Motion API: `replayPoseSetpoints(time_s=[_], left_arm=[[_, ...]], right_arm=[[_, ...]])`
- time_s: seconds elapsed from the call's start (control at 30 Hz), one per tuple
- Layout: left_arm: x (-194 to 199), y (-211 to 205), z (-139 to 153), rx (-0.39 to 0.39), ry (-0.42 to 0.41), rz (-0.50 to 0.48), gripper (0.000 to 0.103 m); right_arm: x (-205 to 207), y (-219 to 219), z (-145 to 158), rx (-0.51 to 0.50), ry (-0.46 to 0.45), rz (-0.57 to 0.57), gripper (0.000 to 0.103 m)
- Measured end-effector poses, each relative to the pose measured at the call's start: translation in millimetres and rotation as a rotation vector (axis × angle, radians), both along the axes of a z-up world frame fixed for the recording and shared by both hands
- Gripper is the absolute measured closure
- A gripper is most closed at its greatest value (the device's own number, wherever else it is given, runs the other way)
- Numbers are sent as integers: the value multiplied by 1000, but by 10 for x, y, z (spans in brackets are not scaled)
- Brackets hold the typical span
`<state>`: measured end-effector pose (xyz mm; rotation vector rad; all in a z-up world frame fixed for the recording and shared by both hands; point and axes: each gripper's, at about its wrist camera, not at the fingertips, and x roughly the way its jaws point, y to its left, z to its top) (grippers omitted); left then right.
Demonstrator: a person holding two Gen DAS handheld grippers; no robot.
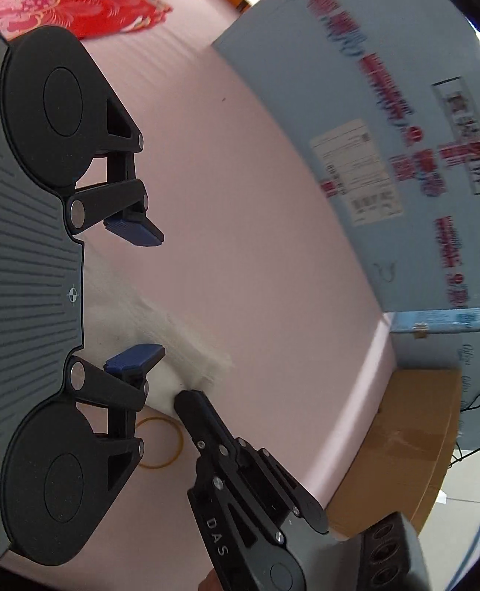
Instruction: Fold shopping bag
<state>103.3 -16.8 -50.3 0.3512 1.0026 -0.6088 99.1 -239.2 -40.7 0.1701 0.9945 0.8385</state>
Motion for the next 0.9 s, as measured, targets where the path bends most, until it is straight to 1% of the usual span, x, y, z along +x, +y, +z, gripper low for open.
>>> replayPoseSetpoints(time_s=[0.03,0.07,0.1,0.13,0.17,0.2,0.3,0.37,0.43,0.47,0.53,0.6,0.63,0.7,0.77,0.83,0.9], left_arm=[[45,-3,-10,3,29,-27,44],[40,-18,-31,7,30,-46,44],[25,-35,-55,11,26,-64,44],[10,-51,-79,15,22,-82,44],[-18,-56,-100,10,12,-96,44],[-48,-58,-119,3,1,-108,44],[-107,18,-174,-35,-24,-121,43],[-117,77,-202,-67,-30,-121,42],[-125,122,-191,-86,-41,-136,42],[-110,129,-189,-93,-35,-138,42],[-73,139,-183,-109,-19,-138,42],[-28,123,-168,-120,-3,-158,42],[5,104,-168,-122,11,-172,40],[50,58,-169,-124,39,-207,37],[63,3,-169,-120,68,-250,37],[63,-69,-168,-114,90,-290,37],[51,-148,-159,-95,106,-330,41]], right_arm=[[-14,-29,27,6,-5,-10,96],[-35,-67,64,12,-19,-26,90],[-43,-94,86,11,-32,-41,76],[-26,-106,87,4,-36,-47,67],[-9,-118,87,-3,-41,-53,44],[17,-123,80,-6,-39,-51,35],[234,-62,-45,25,31,19,36],[380,-20,-85,63,52,58,37],[506,43,-114,79,73,113,58],[543,73,-119,76,73,144,72],[530,97,-79,58,18,206,79],[461,54,22,88,-61,288,84],[419,30,68,98,-95,325,84],[326,4,139,77,-163,391,85],[236,-35,195,57,-197,431,85],[177,-64,222,52,-218,446,86],[106,-81,254,36,-248,453,86]])
